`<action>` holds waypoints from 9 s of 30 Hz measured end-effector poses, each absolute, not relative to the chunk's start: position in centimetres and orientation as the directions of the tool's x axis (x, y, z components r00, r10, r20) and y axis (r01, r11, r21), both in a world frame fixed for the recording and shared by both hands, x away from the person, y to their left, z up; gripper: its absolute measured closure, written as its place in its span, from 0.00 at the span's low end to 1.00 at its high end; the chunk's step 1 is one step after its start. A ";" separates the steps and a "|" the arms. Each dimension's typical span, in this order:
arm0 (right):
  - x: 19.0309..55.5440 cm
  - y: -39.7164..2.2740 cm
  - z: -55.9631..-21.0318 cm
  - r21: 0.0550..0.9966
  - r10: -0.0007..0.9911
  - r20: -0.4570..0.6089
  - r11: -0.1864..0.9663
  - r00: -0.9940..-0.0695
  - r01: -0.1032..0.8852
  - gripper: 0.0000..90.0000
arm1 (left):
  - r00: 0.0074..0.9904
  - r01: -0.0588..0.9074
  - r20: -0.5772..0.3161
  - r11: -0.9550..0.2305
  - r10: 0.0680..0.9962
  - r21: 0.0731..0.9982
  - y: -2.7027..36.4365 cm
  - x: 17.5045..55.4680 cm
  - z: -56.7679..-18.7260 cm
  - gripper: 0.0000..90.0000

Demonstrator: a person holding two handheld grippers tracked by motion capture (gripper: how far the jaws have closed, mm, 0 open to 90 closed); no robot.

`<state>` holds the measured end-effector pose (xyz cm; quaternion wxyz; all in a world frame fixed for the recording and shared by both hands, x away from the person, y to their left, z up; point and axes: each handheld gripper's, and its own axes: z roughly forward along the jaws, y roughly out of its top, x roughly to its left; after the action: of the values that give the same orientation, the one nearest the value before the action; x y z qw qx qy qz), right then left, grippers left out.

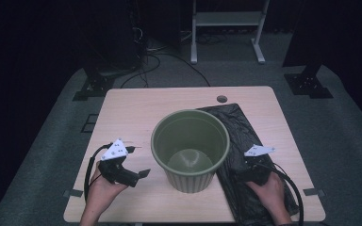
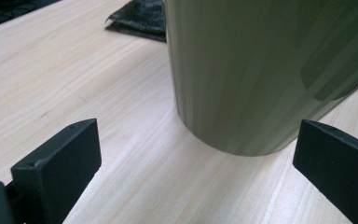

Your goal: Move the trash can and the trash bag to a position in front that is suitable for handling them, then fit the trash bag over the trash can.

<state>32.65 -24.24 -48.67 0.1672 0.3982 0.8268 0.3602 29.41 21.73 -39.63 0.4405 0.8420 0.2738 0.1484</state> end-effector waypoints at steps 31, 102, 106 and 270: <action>32.6 -24.2 -48.7 0.729 0.778 0.010 0.425 -0.628 0.537 0.10 | 0.752 0.433 -0.010 -0.482 0.659 0.762 23.3 31.4 -46.9 0.00; 39.0 -29.2 -47.0 0.632 0.824 0.167 0.332 -0.541 0.701 0.10 | 0.741 0.465 0.012 -0.525 0.672 0.713 22.9 31.7 -48.3 0.00; 39.0 -28.3 -47.2 0.633 0.805 0.174 0.350 -0.567 0.691 0.10 | 0.741 0.465 0.012 -0.525 0.672 0.713 22.9 31.7 -48.3 0.00; 33.9 -13.5 -26.7 0.856 0.034 0.175 0.489 -0.984 0.169 0.98 | 0.738 0.466 0.012 -0.522 0.675 0.714 22.9 31.7 -48.3 0.00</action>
<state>33.94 -13.45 -26.70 -0.0671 0.0589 0.8601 0.5022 31.72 22.87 -48.33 0.3592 0.8602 0.3315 0.1456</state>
